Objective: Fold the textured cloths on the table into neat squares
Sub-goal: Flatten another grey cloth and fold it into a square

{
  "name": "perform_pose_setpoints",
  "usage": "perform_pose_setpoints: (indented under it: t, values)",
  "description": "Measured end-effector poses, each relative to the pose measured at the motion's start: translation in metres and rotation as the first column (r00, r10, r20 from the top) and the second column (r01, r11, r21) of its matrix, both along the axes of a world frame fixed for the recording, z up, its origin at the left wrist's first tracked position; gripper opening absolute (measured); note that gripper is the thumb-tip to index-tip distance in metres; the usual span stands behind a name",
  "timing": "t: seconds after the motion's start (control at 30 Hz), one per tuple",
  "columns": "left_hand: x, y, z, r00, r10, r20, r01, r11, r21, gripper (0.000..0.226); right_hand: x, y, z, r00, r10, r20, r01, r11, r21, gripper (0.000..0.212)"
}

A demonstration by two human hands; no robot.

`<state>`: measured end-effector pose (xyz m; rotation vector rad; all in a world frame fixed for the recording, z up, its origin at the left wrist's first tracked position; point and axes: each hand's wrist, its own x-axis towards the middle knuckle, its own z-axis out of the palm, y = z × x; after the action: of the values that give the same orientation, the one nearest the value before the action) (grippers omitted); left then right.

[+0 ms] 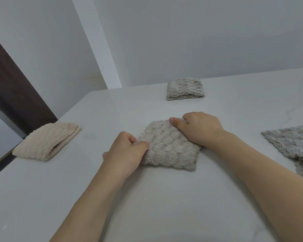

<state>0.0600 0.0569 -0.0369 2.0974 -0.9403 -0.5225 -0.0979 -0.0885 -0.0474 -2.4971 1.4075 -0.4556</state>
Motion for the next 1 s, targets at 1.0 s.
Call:
perform_pose_setpoints:
  t: [1.0]
  values:
    - [-0.042, 0.019, -0.005, 0.595, -0.298, 0.746, 0.275, 0.948, 0.16, 0.064, 0.012, 0.012, 0.002, 0.992, 0.07, 0.106, -0.07, 0.998, -0.006, 0.035]
